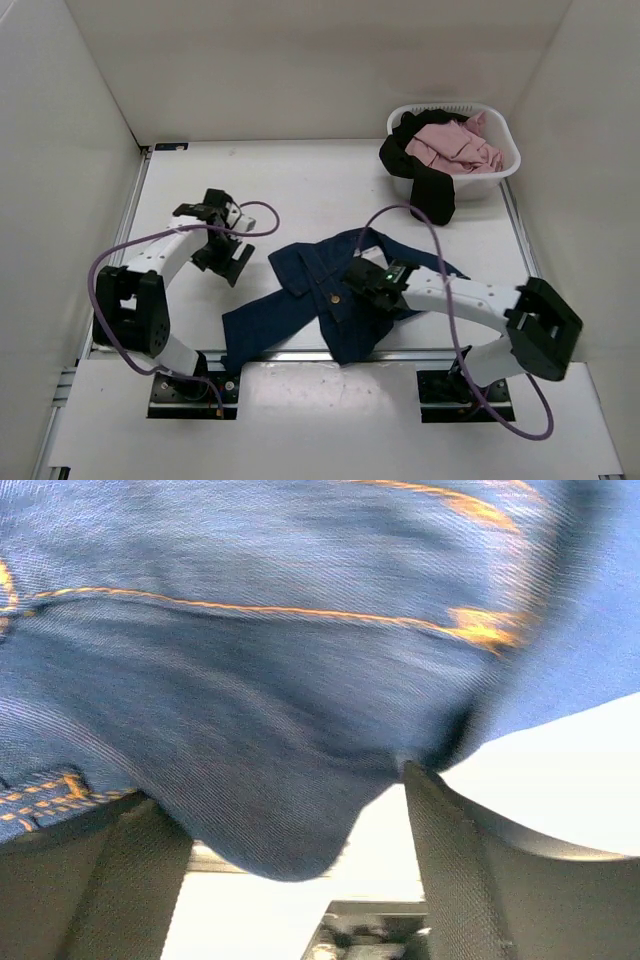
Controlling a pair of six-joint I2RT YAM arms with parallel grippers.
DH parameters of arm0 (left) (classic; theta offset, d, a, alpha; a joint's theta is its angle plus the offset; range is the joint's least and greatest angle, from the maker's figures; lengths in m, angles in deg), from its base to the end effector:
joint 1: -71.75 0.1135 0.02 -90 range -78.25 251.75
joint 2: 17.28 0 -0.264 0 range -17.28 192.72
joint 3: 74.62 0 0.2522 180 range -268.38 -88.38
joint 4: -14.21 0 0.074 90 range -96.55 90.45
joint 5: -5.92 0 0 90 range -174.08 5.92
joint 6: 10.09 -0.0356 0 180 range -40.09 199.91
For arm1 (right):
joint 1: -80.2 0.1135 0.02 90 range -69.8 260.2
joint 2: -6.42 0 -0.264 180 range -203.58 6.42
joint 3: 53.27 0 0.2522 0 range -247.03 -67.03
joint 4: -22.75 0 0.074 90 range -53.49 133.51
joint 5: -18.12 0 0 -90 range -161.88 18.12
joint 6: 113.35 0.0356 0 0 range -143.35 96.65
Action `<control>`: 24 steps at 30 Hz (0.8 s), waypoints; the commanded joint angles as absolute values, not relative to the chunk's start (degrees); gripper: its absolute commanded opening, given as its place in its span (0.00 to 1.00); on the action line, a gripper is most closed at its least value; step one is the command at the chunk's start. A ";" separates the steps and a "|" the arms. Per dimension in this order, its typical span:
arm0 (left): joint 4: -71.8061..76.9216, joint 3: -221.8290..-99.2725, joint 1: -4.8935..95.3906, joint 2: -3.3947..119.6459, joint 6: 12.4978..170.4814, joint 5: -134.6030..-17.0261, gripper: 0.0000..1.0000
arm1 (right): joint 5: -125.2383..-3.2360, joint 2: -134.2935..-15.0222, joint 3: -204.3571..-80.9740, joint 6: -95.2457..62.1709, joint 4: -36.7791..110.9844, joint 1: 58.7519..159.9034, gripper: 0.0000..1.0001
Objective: Fold and stack the trousers
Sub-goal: Flatten the trousers out
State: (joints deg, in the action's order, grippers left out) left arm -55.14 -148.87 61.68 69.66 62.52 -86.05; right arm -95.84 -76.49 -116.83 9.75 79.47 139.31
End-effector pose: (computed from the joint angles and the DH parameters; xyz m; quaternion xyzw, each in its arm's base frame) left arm 0.2632 -0.0455 0.2132 0.2356 0.9692 0.0215 0.0682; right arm 0.1413 0.2080 0.1885 -0.1940 0.9518 -0.0574 0.2307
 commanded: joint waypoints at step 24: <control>-49.64 -171.26 50.83 102.07 65.15 -63.08 0.46 | -97.36 -82.27 -129.28 14.60 54.09 133.29 0.77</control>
